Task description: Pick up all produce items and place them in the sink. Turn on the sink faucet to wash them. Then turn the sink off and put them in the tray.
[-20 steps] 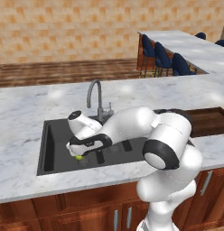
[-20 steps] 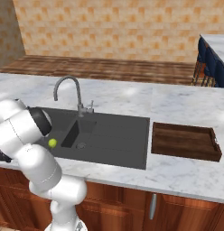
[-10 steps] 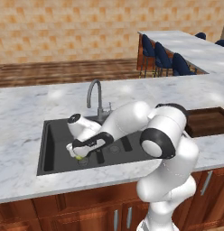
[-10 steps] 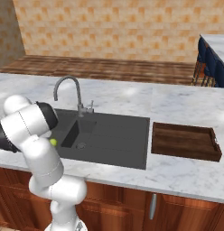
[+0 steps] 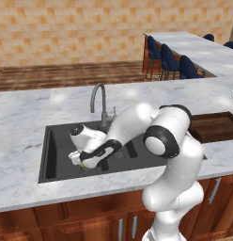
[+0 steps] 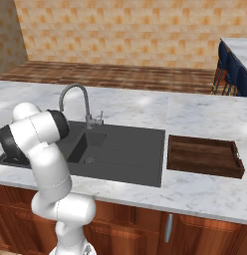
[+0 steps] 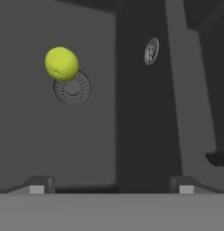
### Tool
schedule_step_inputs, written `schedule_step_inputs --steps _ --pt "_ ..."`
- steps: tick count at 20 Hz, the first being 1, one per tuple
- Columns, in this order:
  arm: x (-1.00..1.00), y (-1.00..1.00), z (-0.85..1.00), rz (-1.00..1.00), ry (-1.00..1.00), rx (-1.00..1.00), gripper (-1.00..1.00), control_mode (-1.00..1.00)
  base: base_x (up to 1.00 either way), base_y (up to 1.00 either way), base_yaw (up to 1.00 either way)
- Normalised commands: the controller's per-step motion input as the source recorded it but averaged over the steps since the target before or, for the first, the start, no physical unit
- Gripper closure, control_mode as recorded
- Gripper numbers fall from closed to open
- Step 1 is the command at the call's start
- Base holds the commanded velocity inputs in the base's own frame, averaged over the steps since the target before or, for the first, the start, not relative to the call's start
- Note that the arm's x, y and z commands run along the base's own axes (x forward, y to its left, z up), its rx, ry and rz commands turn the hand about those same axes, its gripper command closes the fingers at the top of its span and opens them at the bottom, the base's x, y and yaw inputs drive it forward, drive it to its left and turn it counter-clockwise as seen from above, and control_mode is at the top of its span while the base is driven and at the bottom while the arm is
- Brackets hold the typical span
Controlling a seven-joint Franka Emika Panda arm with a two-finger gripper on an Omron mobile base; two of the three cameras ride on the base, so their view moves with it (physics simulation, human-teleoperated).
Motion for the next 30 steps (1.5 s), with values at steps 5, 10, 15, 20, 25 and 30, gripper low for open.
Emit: schedule_step_inputs --steps 5,10,15,20,25,30 --pt "0.17 0.23 -0.27 0.00 -0.05 -0.01 -1.00 -1.00 0.00 0.00 0.00" --pt "0.30 0.09 -0.05 0.00 -0.03 0.00 -1.00 -1.00 0.00 0.00 0.00" --pt "0.42 0.01 -0.13 0.00 0.00 -0.02 -1.00 -1.00 0.00 0.00 0.00" --pt "0.38 0.02 -0.22 0.00 0.00 -0.03 -1.00 -1.00 0.00 0.00 0.00" --pt "0.33 0.16 -0.37 0.00 0.00 -0.03 -1.00 -1.00 0.00 0.00 0.00" --pt "0.32 0.21 -0.35 0.00 0.00 -0.03 -1.00 -1.00 0.00 0.00 0.00"
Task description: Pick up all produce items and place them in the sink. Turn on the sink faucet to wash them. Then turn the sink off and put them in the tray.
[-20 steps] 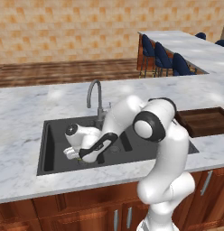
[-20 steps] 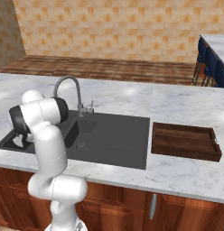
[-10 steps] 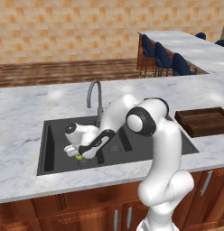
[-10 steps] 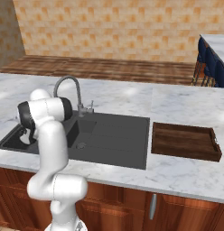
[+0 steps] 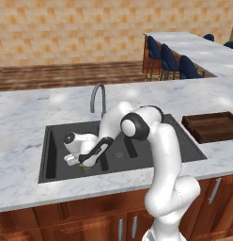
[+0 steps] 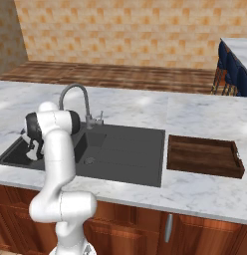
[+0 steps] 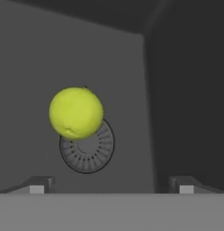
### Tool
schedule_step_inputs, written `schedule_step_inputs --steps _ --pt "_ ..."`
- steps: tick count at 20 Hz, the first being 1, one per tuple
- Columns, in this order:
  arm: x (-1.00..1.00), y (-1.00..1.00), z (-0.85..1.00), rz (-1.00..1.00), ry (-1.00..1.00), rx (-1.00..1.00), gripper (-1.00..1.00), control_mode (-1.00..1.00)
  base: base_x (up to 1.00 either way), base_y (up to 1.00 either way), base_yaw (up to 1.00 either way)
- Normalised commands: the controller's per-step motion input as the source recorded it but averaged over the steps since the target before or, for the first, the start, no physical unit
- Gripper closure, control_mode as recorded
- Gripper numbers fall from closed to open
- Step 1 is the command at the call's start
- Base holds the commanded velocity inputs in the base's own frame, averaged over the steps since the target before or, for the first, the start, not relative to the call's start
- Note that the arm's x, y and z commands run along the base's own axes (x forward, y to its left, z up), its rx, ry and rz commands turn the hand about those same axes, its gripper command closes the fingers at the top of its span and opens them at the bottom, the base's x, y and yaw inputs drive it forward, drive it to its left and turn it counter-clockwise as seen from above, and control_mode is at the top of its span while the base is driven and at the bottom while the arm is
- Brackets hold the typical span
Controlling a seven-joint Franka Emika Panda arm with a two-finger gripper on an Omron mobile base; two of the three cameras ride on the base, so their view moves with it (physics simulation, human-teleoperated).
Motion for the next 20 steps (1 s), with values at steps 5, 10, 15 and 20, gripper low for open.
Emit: schedule_step_inputs --steps 5,10,15,20 --pt "0.31 0.01 -0.12 0.00 0.00 -0.01 -1.00 -1.00 0.00 0.00 0.00" --pt "0.32 0.01 -0.25 0.00 0.01 -0.01 -1.00 -1.00 0.00 0.00 0.00" --pt "0.29 0.00 -0.22 0.00 0.01 0.00 -1.00 -1.00 0.00 0.00 0.00" --pt "0.20 0.04 -0.21 0.00 0.06 -0.02 -1.00 -1.00 0.00 0.00 0.00"
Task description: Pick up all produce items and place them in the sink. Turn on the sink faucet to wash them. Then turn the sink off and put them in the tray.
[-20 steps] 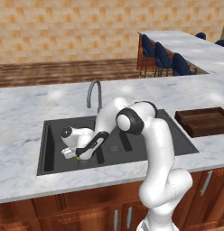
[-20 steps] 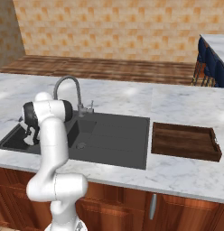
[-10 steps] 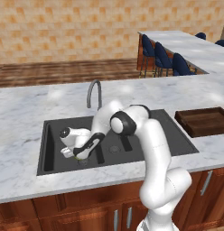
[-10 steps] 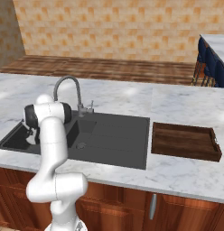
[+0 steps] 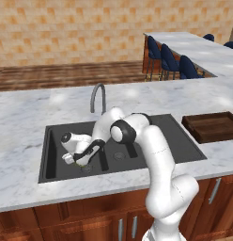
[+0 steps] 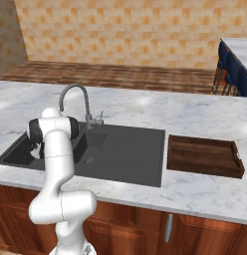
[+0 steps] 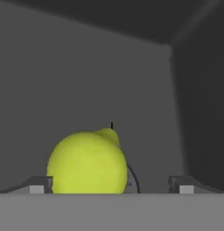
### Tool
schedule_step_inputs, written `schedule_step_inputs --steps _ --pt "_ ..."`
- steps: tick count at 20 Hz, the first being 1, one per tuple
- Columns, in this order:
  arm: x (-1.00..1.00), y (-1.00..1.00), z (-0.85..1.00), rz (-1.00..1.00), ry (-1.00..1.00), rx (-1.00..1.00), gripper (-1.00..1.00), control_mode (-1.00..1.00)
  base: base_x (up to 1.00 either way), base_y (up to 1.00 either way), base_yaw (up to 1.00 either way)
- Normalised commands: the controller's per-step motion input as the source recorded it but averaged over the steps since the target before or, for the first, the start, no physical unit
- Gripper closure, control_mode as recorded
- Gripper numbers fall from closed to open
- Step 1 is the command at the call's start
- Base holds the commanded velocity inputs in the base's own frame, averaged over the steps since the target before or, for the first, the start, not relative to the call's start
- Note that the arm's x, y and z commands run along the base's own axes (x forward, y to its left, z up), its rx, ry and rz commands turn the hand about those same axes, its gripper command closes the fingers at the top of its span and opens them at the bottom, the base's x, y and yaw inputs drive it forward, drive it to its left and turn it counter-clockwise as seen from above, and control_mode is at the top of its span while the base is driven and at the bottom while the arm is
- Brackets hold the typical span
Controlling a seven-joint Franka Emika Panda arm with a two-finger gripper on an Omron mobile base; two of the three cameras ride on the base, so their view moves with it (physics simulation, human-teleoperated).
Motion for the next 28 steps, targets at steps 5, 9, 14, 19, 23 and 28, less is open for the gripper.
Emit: schedule_step_inputs --steps 5,9,14,19,23,28 --pt "0.09 0.02 -0.22 0.00 0.09 -0.01 -1.00 -1.00 0.00 0.00 0.00" --pt "0.02 0.00 -0.34 0.00 0.15 -0.02 -1.00 -1.00 0.00 0.00 0.00" --pt "0.00 -0.01 -0.21 0.00 0.07 -0.01 1.00 -1.00 0.00 0.00 0.00" --pt "0.00 -0.14 0.00 0.00 0.00 0.00 1.00 -1.00 0.00 0.00 0.00" --pt "-0.02 -0.32 0.00 0.00 0.00 0.00 1.00 -1.00 0.00 0.00 0.00" --pt "-0.45 -0.16 0.33 0.00 -0.08 0.01 1.00 -1.00 0.00 0.00 0.00"
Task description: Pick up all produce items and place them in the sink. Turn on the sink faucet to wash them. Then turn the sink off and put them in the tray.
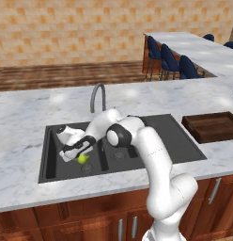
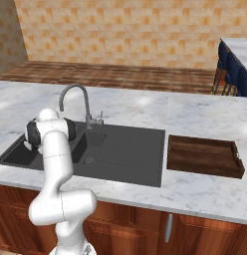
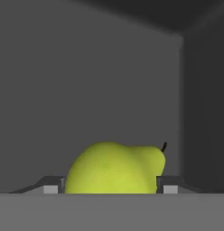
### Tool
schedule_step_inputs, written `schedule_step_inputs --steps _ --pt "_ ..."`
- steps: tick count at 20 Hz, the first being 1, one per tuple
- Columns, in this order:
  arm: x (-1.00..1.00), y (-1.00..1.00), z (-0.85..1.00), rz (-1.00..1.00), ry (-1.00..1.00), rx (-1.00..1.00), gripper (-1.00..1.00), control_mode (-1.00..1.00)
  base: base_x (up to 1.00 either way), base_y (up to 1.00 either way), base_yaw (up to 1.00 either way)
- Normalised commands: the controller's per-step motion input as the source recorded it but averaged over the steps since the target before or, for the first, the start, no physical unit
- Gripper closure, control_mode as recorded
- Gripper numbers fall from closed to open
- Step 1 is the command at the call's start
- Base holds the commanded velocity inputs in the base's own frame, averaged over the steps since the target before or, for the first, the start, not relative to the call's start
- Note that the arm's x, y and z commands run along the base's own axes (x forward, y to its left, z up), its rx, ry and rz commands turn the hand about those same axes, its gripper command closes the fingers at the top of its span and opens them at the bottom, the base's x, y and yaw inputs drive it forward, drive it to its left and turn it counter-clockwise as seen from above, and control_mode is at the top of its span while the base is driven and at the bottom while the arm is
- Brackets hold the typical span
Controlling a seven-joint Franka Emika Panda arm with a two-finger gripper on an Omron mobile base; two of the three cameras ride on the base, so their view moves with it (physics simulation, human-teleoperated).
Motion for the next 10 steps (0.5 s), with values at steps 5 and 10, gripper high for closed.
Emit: schedule_step_inputs --steps 5,10 --pt "-0.74 0.00 0.75 0.00 -0.13 0.00 1.00 -1.00 0.00 0.00 0.00" --pt "-0.51 -0.03 0.97 0.00 -0.16 0.00 1.00 -1.00 0.00 0.00 0.00"
